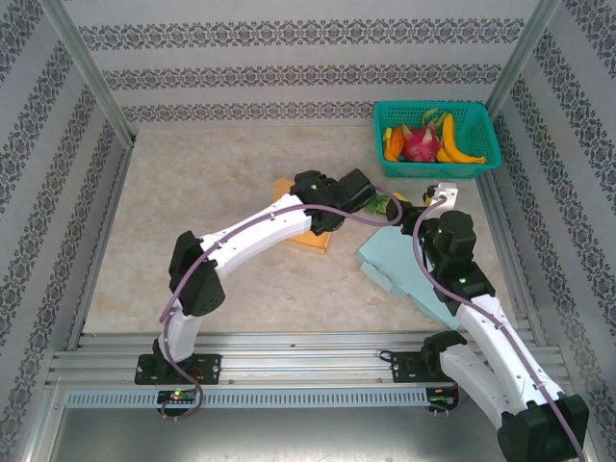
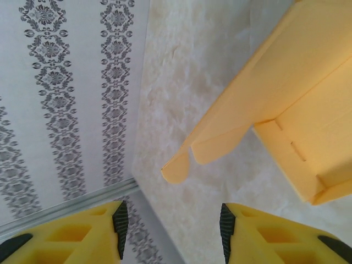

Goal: Fold the paper box

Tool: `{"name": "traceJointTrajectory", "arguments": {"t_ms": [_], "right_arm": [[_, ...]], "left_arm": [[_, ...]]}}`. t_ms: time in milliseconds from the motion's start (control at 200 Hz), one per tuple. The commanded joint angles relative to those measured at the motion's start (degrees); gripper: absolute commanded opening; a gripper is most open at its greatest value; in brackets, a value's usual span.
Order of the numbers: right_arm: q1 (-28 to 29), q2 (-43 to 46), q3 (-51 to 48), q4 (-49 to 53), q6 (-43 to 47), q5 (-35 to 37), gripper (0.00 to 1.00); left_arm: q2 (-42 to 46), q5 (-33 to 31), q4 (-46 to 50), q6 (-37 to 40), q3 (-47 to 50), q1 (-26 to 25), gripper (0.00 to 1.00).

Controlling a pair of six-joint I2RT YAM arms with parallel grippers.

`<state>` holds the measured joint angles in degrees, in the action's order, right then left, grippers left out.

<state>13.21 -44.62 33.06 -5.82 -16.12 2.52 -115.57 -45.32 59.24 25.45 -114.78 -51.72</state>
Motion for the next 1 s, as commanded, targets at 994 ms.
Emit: {"name": "traceJointTrajectory", "arguments": {"t_ms": [994], "right_arm": [[1.8,-25.0,5.0,-0.1,15.1,-13.2,0.73]], "left_arm": [[13.5,62.4,-36.3,28.3,27.5,22.8,0.61]]}}
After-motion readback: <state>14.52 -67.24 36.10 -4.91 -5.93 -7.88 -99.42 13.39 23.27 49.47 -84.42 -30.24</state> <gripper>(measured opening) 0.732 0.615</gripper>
